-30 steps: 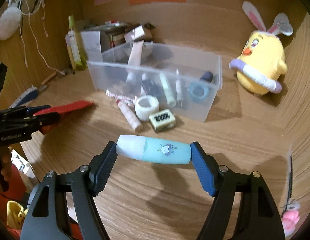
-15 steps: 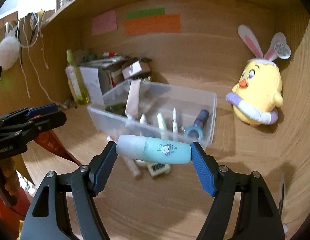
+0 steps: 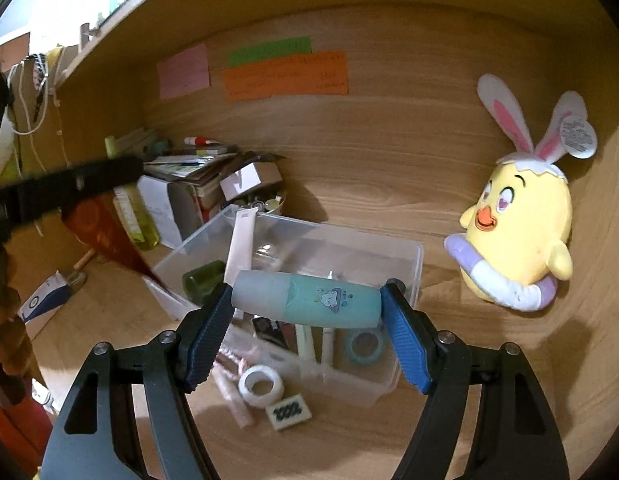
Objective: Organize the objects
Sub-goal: 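Carry the red pouch and blue bottle into the bin and release them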
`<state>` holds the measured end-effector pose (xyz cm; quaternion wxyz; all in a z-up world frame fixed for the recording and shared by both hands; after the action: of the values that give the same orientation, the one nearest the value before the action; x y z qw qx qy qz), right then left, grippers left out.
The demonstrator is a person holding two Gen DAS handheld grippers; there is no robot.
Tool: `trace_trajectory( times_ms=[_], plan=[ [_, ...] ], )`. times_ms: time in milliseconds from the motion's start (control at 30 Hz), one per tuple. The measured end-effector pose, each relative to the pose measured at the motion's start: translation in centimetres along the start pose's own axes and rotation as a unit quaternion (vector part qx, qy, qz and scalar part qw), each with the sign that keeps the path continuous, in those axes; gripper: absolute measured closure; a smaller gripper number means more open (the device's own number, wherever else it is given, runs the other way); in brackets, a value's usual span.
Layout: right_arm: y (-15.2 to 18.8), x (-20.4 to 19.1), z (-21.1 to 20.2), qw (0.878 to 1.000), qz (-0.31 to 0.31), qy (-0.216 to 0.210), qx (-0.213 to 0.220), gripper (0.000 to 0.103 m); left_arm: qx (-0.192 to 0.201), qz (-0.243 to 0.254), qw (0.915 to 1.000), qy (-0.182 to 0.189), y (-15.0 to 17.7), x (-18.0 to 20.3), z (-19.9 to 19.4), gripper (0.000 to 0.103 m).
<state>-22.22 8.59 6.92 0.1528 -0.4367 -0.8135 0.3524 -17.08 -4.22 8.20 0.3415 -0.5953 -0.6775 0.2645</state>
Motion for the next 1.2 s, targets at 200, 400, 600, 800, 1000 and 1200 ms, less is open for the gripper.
trace_trajectory(
  times_ms=[200, 400, 600, 800, 1000, 1200],
  plan=[
    [-1.0, 0.8, 3.8, 0.999, 0.008, -0.009, -0.044, 0.032, -0.004, -0.020, 0.9998, -0.006, -2.1, -0.5, 3.7, 0.048],
    [-1.0, 0.9, 7.3, 0.997, -0.005, 0.010, -0.079, 0.032, -0.020, -0.014, 0.9997, 0.003, -1.5, -0.2, 7.8, 0.048],
    [-0.2, 0.5, 9.2, 0.994, -0.019, 0.011, -0.105, 0.032, -0.072, -0.003, 0.9974, -0.003, 1.3, -1.4, 10.2, 0.048],
    [0.1, 0.2, 10.3, 0.993, -0.027, 0.016, -0.116, 0.032, -0.121, -0.005, 0.9925, -0.009, 4.1, -3.1, 11.5, 0.048],
    [-0.2, 0.0, 10.9, 0.992, -0.025, 0.021, -0.121, 0.031, -0.142, -0.005, 0.9898, -0.015, 5.3, -3.8, 12.0, 0.047],
    [-0.2, -0.4, 9.8, 0.992, -0.037, 0.022, -0.116, 0.025, -0.130, 0.004, 0.9914, -0.018, 5.6, -3.4, 10.5, 0.036]
  ],
)
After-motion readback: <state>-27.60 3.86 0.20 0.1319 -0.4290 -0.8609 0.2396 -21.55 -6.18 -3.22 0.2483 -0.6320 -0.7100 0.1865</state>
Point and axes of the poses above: each gripper's, at about its wrist camera, not at the fingertips, and z roughly the way its jaws point, x to its right, y to its underside, the point moved 6 cm from there along z, roughly the way its jaws point, and after that the axes turned 11 degrees about -x, right-handed, at the moved point
